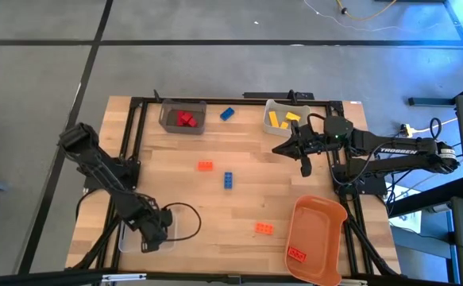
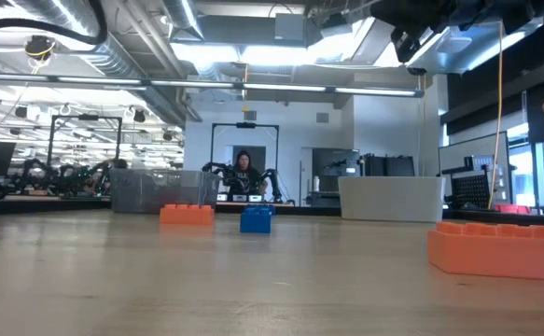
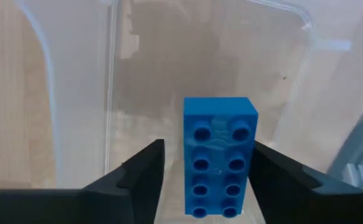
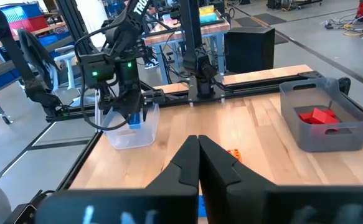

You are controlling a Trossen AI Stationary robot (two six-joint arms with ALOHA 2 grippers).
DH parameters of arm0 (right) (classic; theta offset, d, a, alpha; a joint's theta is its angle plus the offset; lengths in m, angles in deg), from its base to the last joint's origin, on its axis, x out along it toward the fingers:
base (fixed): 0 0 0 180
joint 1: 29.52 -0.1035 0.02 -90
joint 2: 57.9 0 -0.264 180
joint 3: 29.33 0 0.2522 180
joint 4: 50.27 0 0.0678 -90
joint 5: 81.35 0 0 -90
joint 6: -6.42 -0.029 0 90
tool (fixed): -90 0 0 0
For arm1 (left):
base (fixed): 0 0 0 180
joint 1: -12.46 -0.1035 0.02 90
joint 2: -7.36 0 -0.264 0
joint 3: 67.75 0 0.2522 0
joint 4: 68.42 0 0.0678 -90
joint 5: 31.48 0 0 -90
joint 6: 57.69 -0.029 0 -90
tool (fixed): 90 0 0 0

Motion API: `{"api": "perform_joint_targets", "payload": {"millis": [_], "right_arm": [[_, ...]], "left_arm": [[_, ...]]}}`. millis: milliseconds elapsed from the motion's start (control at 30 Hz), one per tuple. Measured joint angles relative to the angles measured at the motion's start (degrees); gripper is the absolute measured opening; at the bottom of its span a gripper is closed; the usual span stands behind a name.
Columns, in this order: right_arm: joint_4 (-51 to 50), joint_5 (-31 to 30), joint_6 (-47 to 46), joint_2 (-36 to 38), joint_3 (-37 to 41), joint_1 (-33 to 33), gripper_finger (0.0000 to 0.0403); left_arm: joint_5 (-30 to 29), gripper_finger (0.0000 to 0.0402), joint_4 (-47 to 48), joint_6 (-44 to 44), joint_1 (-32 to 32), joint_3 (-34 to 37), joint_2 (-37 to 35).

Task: Sort & place blocks by color
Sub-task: Put the bottom left blue game piece into the transparent bin

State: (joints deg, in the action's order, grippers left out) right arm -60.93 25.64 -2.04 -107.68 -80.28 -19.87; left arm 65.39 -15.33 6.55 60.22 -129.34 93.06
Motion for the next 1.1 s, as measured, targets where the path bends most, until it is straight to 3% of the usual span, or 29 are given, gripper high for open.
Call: {"api": "perform_joint_targets", "payload": {"millis": [600, 933, 1100], "right_arm": [[-1.57, 0.07, -0.24, 0.00, 0.00, 0.00, 0.0000], [-1.81, 0.11, -0.26, 0.00, 0.00, 0.00, 0.0000], [-1.81, 0.11, -0.44, 0.00, 0.00, 0.00, 0.0000]], "left_arm": [[3.14, 0.0331, 2.32, -1.88, -3.70, 0.07, -2.00], [3.17, 0.0339, 2.48, -7.69, -5.04, 0.07, -2.00], [7.17, 0.0342, 2.69, -8.87, -4.93, 0.07, -2.00]]}}
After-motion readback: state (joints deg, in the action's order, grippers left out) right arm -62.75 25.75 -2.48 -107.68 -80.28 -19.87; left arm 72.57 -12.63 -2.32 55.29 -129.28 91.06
